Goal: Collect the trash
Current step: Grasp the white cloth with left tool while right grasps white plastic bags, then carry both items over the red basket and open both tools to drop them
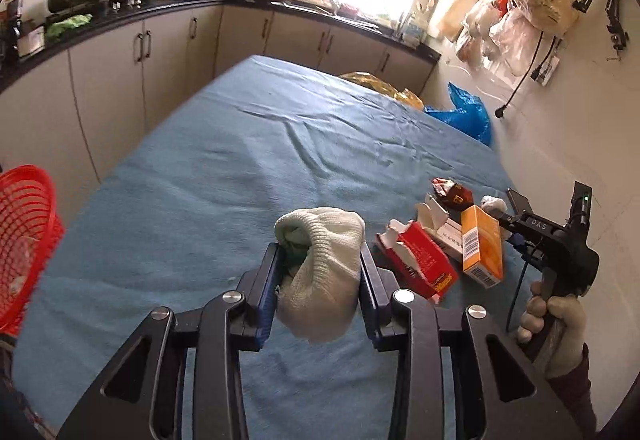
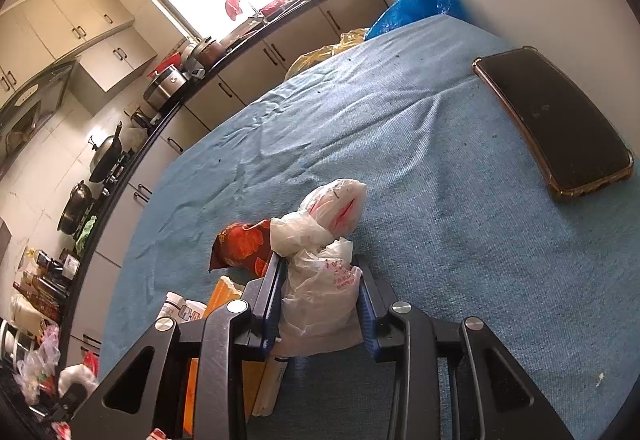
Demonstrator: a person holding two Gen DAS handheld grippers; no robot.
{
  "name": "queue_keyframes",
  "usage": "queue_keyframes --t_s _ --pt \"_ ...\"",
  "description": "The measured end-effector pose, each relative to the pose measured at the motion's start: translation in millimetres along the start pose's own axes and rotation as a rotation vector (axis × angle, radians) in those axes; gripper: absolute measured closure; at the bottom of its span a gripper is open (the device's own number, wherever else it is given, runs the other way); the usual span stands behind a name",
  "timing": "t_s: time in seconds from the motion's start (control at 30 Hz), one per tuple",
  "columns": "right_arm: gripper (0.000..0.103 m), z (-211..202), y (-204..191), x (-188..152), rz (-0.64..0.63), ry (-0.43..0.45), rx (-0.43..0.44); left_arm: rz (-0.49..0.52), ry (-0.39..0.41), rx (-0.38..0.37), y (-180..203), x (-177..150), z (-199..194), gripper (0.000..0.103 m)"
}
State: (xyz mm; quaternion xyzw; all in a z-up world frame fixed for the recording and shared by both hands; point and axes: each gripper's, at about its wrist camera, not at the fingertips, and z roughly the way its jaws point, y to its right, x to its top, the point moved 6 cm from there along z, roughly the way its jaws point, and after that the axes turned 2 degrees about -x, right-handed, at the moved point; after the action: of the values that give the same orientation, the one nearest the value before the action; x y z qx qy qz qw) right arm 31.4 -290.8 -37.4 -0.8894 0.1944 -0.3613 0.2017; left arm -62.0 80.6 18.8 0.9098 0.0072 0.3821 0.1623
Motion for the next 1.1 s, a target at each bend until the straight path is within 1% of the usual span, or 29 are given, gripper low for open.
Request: queue_keyframes --t_s 0.2,0.37,0.47,0.57,0.7,0.77,0.87,0.97,1.1 --pt "0.067 -8.9 -5.2 -3.2 -0.022 0.042 -0.017 -0.034 0.018 -0.005 -20.3 -7.5 -25.5 0.068" --pt "0.067 -24.0 -6.0 -1.1 -0.029 0.087 -0.056 -0.031 0.065 0.002 -33.3 -5.6 -53.3 0.068" --pt "0.067 -51.2 -12.8 4.6 -0.032 0.147 -0.060 -0.023 0.101 0.017 -43.8 -1.7 -73.1 0.068" --pt "0.067 -85.5 -25.8 7.4 -0.019 0.188 -0.018 -0.019 0.131 0.038 -58.4 -0.2 -91.5 0.068" --pt "0.067 -120.1 -59.4 7.1 -0.080 0.219 0.010 -0.048 0.150 0.039 -80.9 -2.4 -104.1 0.068" --pt "0.067 -130.2 -84.2 1.0 -0.132 0.217 0.028 -0.071 0.157 0.037 -91.6 -3.8 -108.8 0.068" --pt "0.067 -131.4 -120.7 -14.5 -0.201 0.189 0.065 -0.109 0.173 0.034 -108.6 -6.8 -117.0 0.068" --pt "0.067 -120.4 -156.0 -35.6 -0.252 0.131 0.115 -0.136 0.190 0.046 -124.1 -8.3 -126.9 0.068" --pt "0.067 -95.0 -203.5 -67.6 -0.339 0.052 0.166 -0.174 0.211 0.072 -151.4 -11.2 -143.1 0.068"
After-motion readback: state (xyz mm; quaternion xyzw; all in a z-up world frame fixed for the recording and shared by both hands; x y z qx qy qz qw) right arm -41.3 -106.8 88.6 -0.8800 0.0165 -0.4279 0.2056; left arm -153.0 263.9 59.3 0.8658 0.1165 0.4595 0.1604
